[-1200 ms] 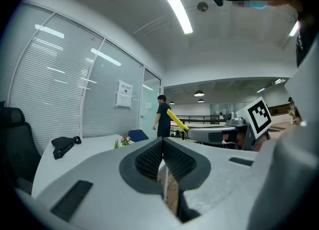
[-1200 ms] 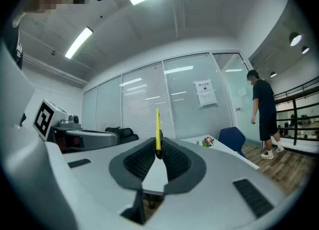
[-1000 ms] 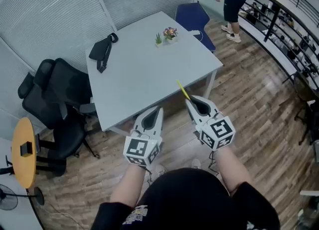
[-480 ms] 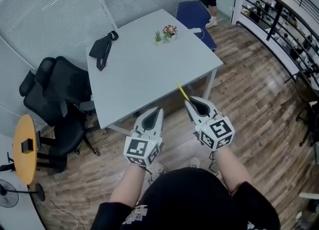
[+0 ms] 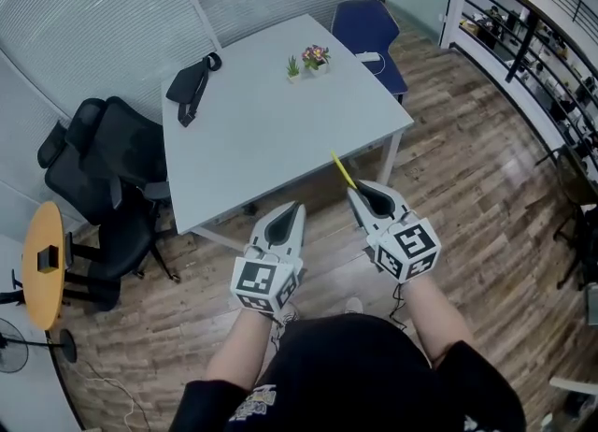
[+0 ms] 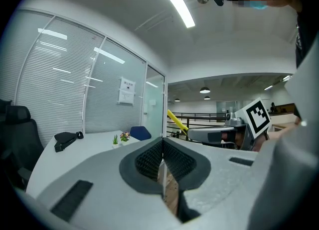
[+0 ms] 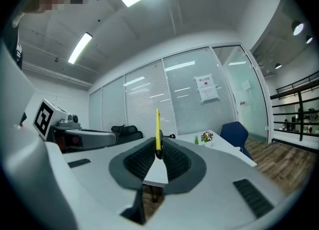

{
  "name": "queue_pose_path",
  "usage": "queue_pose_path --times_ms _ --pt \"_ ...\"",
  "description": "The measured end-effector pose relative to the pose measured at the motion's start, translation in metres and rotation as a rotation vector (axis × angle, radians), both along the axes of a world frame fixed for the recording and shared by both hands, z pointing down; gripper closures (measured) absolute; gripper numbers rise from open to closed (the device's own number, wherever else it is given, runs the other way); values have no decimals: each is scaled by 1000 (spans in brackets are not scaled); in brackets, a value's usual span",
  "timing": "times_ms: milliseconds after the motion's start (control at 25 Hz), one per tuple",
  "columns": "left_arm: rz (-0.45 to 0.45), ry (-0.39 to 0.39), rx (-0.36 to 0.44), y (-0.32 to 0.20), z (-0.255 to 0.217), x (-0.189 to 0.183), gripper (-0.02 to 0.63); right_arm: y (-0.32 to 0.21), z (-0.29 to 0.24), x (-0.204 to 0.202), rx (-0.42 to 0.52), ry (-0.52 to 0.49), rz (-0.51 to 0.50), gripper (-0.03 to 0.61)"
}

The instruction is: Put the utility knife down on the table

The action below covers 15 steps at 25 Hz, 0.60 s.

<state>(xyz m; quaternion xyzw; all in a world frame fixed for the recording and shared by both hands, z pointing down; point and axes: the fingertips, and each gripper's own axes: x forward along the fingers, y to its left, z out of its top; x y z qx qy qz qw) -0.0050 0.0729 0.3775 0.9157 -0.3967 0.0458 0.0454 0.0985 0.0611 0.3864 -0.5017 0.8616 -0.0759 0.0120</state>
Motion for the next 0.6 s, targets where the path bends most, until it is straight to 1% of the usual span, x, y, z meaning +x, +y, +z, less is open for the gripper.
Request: queue_pose_path --times_ms 280,600 --pt "-19 -2 -1 3 1 18 609 -1 1 23 -3 -12 -9 531" --pt "-23 6 -6 -15 1 23 607 -17 3 31 -12 -15 -3 531"
